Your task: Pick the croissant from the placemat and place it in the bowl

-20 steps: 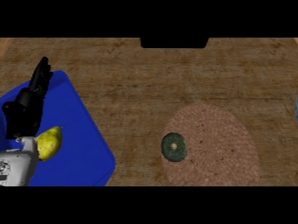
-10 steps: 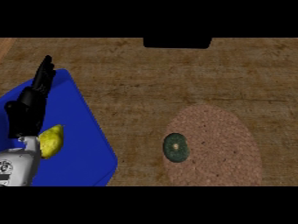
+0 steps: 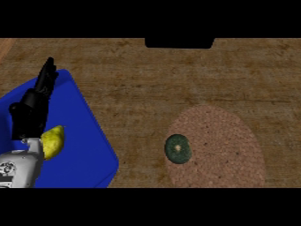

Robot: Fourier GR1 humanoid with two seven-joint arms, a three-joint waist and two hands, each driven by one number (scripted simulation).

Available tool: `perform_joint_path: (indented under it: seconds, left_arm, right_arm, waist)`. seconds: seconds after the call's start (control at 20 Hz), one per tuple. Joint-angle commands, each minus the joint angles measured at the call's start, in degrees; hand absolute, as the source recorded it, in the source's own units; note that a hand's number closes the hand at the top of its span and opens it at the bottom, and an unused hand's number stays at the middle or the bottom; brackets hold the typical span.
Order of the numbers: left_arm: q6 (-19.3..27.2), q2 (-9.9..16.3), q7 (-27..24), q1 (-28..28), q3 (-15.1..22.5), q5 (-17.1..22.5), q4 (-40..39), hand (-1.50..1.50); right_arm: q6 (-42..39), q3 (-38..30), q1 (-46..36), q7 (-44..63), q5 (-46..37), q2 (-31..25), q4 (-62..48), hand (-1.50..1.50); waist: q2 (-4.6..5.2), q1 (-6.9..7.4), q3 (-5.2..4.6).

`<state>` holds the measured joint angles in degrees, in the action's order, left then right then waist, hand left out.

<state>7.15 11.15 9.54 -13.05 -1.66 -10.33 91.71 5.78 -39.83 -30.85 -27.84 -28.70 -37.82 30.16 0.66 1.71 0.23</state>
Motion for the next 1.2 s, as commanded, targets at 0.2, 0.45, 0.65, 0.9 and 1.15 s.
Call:
perform_joint_path:
  seconds: [0.2, 0.45, 0.65, 0.9, 1.15]
  left_arm:
    - [-0.5, 0.24, 3.33, 0.28, 0.3, -0.89, 2.76, 0.0]
    - [-1.06, 1.27, -1.7, -3.13, -4.1, 1.39, -5.65, 0.0]
    - [-2.03, 1.94, 3.06, -2.01, -3.08, 1.13, 0.75, 0.0]
    - [-1.28, 0.54, 0.42, 1.45, -1.63, -0.6, 1.18, 0.0]
    - [-0.23, -1.05, -2.4, 2.81, -1.5, -0.95, -0.39, 0.0]
  right_arm:
    - [-6.07, -5.43, -1.3, -7.79, 6.84, -8.02, -10.24, -1.5]
    - [-14.52, -7.88, 2.72, -9.26, 12.04, -9.99, -10.32, -1.5]
    - [-22.87, -10.99, 6.41, -9.96, 16.23, -15.58, -12.41, -1.5]
    - [-32.94, -11.72, 15.77, -16.49, 19.36, -16.9, -12.41, -1.5]
    - [-36.4, -10.18, 20.22, -23.09, 19.9, -14.61, -12.27, -1.5]
  waist:
    - [-0.3, -0.72, -0.06]
    - [-0.42, -2.02, -0.17]
    - [-0.6, -1.94, -0.14]
    - [-0.72, -2.06, -0.19]
    - [-0.61, -1.84, -0.13]
